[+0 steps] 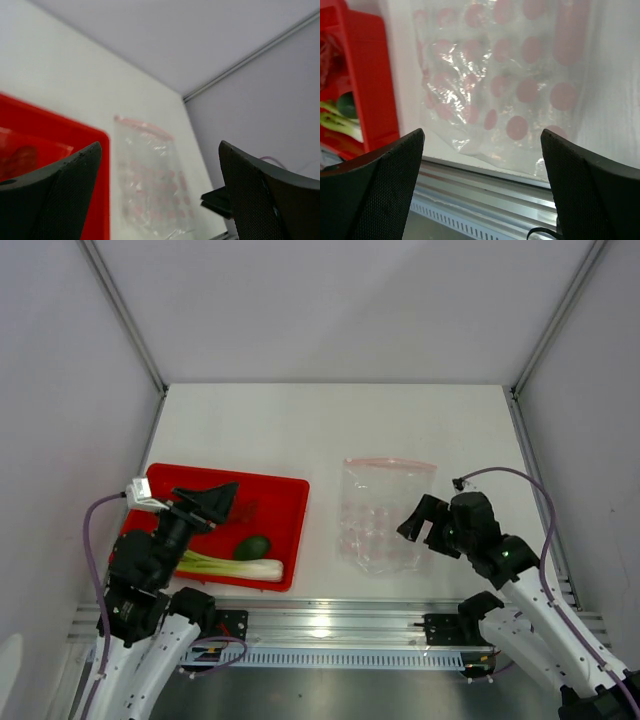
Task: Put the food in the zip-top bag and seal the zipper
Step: Pick up the zipper food storage bag at the center of the board, then open the zipper of the food storage bag.
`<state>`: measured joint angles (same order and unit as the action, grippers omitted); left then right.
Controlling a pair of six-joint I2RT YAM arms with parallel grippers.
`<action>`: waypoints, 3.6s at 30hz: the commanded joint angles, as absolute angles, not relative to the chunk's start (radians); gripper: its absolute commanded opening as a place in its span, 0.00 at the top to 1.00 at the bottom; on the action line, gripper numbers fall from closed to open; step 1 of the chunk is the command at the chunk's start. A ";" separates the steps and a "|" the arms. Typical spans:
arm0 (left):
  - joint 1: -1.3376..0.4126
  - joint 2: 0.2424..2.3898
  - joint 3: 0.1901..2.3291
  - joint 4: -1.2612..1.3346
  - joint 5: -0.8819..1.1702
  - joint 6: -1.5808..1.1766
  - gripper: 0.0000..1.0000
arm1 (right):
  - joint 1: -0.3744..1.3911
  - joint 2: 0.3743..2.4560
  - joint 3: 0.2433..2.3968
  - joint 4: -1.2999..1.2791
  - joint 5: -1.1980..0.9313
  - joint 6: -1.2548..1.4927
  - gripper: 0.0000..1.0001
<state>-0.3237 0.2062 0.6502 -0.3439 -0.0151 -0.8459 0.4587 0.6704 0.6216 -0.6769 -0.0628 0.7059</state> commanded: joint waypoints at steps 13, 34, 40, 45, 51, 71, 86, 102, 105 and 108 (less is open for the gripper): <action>-0.316 0.235 0.580 -0.479 0.086 -0.764 0.01 | 0.281 1.049 0.721 -0.623 0.037 0.644 0.01; -0.314 0.423 0.684 -0.554 0.138 -0.661 0.01 | 0.293 1.277 1.004 -0.506 0.178 0.448 0.01; -0.314 0.423 0.687 -0.522 0.219 -0.650 0.01 | 0.230 1.644 1.325 -0.707 0.253 0.446 0.01; -0.314 0.399 0.646 -0.448 0.308 -0.647 0.01 | 0.181 1.707 1.266 -0.603 0.183 0.463 0.00; -0.314 0.434 0.660 -0.433 0.363 -0.637 0.00 | 0.141 1.756 1.146 -0.465 -0.001 0.469 0.02; -0.314 0.471 0.716 -0.437 0.446 -0.601 0.01 | 0.149 1.606 1.238 -0.351 -0.306 0.298 1.00; -0.314 0.629 0.960 -0.399 0.514 -0.379 0.11 | 0.351 1.368 1.299 -0.595 -0.836 0.037 1.00; -0.362 0.916 0.934 -0.198 0.856 -0.357 0.25 | 0.469 1.279 1.272 -0.575 -0.951 0.058 1.00; -0.383 0.940 0.943 -0.228 0.807 -0.328 0.25 | 0.474 1.276 1.270 -0.574 -0.959 0.060 1.00; -0.393 0.969 0.948 -0.238 0.796 -0.318 0.26 | 0.483 1.278 1.269 -0.583 -0.968 0.049 1.00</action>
<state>-0.3817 0.9554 0.9367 -0.2565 0.7956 -0.3603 0.4736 1.2957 1.2724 -0.5945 -0.9321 0.0589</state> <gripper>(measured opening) 0.743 0.003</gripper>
